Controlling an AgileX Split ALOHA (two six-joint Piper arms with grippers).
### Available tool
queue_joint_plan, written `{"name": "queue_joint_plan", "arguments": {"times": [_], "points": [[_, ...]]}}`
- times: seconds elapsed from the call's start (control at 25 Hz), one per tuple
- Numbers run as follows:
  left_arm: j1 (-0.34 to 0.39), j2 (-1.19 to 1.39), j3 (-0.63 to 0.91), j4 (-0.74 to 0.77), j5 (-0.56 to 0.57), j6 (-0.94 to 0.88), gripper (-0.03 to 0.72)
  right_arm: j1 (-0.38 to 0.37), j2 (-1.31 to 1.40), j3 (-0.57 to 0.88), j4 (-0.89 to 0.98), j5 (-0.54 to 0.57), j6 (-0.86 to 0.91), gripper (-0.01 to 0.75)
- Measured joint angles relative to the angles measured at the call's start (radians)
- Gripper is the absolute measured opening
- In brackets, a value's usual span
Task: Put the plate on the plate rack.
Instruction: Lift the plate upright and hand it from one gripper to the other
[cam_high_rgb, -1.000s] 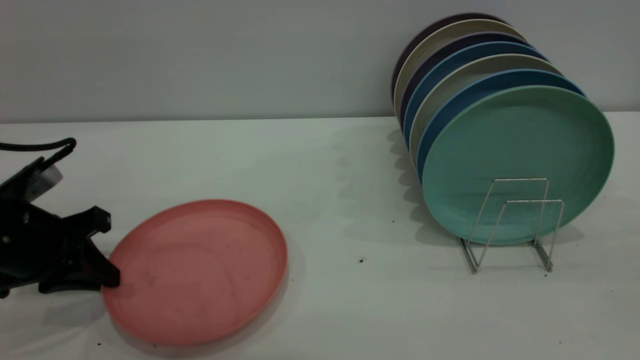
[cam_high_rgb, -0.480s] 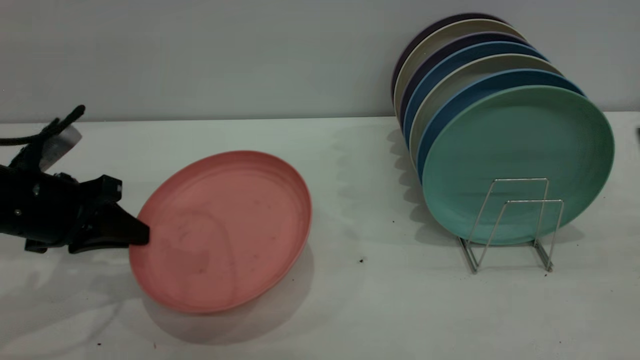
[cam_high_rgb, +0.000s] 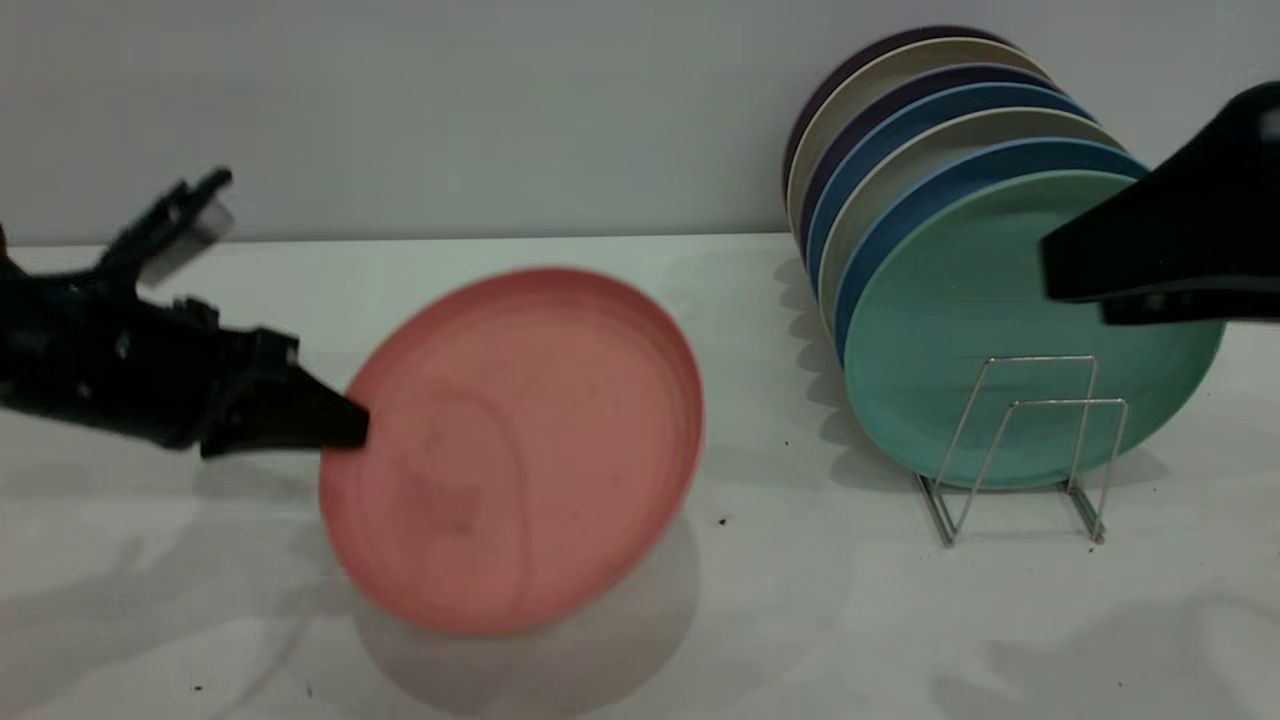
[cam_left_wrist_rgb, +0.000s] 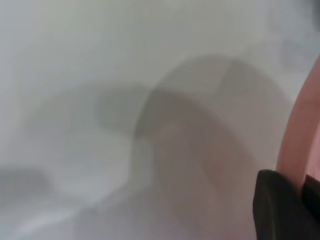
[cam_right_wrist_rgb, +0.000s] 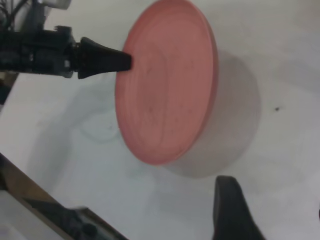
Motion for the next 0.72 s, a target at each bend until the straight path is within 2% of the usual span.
{"name": "queue_joint_plan", "arguments": {"times": [0.28, 0.52, 0.72], "points": [[-0.008, -0.038, 0.0, 0.002, 0.04, -0.023, 0.018, 0.0, 0.213, -0.006, 0.197, 0.133, -0.211, 0.434], [-0.06, -0.039, 0.0, 0.002, 0.046, -0.038, 0.018, 0.018, 0.326, -0.064, 0.214, 0.143, -0.252, 0.434], [-0.106, -0.039, 0.001, -0.02, 0.047, -0.044, 0.018, 0.089, 0.391, -0.136, 0.217, 0.138, -0.247, 0.434]]}}
